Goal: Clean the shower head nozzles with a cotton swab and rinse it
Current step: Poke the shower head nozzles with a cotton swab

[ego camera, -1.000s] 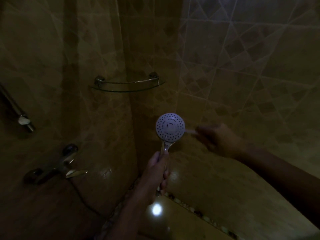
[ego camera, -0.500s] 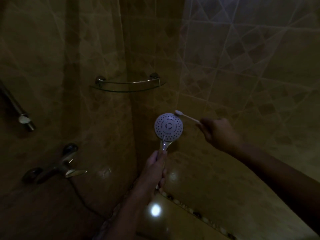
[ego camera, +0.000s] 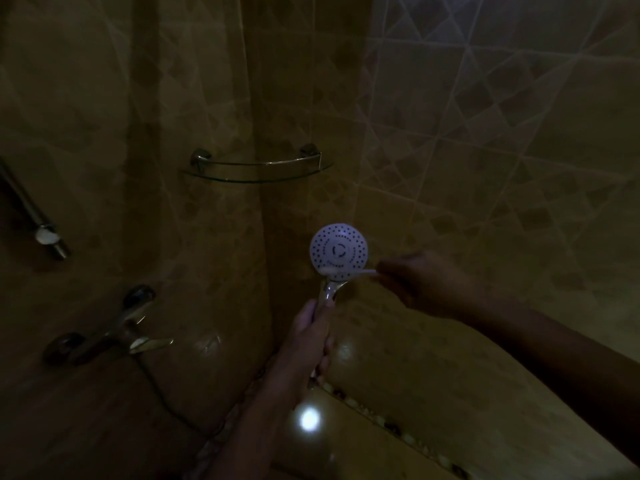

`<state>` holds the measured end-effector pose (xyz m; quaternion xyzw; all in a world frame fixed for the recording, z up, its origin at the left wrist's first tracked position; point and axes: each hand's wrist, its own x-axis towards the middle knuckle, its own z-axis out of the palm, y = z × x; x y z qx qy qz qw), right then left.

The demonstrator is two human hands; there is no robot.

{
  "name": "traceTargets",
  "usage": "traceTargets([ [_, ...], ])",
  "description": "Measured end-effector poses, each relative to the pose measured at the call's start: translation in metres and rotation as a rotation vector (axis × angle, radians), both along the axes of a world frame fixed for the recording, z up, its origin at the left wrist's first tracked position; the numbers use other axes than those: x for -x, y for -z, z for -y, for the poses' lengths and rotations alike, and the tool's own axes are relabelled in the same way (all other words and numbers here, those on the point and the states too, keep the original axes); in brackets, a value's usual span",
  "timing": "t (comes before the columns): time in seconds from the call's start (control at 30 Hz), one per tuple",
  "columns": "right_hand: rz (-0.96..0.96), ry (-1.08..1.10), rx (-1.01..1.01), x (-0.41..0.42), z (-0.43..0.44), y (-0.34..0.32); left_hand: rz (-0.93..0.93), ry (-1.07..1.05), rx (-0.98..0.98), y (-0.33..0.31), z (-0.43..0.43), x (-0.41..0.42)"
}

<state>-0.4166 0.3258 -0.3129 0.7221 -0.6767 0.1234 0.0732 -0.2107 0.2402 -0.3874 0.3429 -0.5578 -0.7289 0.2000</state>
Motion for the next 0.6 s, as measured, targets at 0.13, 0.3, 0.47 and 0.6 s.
traceTargets([
  [0.13, 0.056, 0.328, 0.225, 0.014, 0.011, -0.010, 0.003, 0.015, 0.020, 0.001, -0.002, -0.002],
  [0.3, -0.022, 0.029, -0.029, -0.003, 0.003, -0.008, 0.000, 0.010, 0.045, 0.000, 0.000, -0.003],
  [0.47, 0.028, 0.315, 0.183, 0.009, 0.019, -0.013, 0.008, 0.017, 0.038, 0.000, 0.003, -0.009],
  [0.6, -0.041, 0.018, -0.050, -0.004, 0.017, -0.005, 0.028, 0.017, 0.061, 0.001, 0.008, -0.012],
])
